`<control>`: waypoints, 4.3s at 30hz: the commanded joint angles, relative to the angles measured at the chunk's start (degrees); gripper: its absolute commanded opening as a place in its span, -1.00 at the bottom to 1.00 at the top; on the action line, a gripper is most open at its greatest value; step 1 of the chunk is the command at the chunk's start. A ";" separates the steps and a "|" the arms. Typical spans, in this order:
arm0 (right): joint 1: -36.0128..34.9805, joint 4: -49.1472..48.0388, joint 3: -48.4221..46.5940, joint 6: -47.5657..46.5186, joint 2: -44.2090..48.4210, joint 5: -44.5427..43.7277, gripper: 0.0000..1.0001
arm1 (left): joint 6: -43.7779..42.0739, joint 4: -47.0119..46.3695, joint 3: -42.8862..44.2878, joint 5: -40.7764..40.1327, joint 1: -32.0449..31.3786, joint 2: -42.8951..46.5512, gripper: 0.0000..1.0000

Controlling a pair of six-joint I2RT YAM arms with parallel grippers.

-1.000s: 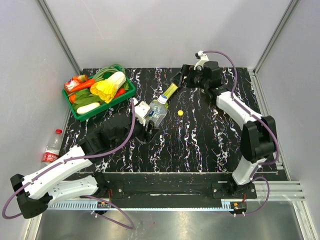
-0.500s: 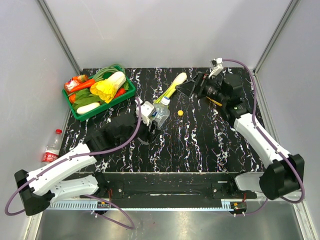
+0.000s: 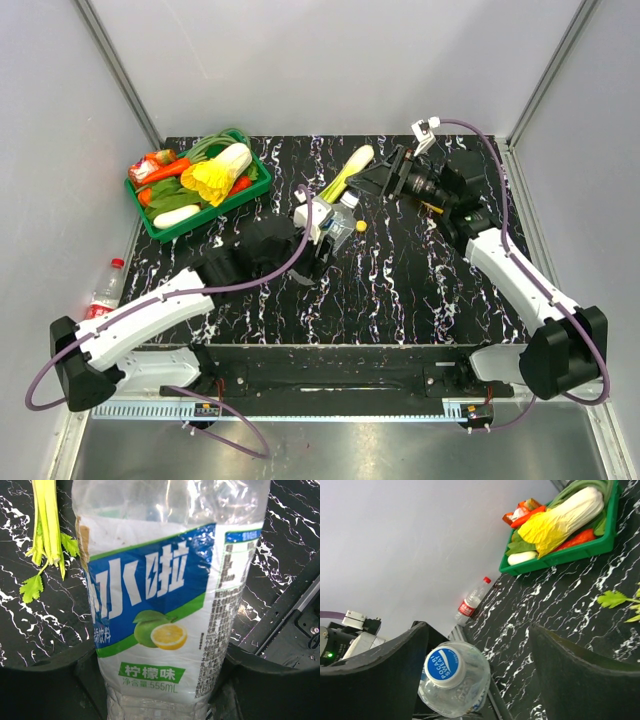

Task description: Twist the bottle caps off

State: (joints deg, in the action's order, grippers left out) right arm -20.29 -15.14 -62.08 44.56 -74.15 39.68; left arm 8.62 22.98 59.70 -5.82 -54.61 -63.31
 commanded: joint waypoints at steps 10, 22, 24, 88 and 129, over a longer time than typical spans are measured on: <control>-2.38 -4.37 -1.37 5.37 -1.87 8.74 0.32 | -0.19 -1.89 4.98 -0.50 -0.67 -2.70 -1.00; -2.91 -5.52 -0.76 5.28 -0.38 9.10 -0.71 | 0.95 -1.27 4.63 -1.47 -0.76 -2.87 -1.00; -2.82 -6.13 -0.58 4.67 -0.12 9.45 -0.93 | 1.66 -1.45 4.46 -1.30 -0.67 -2.96 -1.00; 0.52 13.99 -8.84 -4.66 1.38 0.92 0.99 | 1.66 12.78 12.45 -28.62 -7.35 -7.96 -1.00; -1.41 -1.55 -6.12 2.29 -6.10 15.51 -1.00 | 2.45 13.59 16.33 -27.42 -7.80 -13.69 -1.00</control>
State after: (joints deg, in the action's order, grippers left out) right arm -20.99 -11.75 -68.01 47.55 -81.67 50.72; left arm 10.90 39.29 74.54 -37.54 -63.55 -77.01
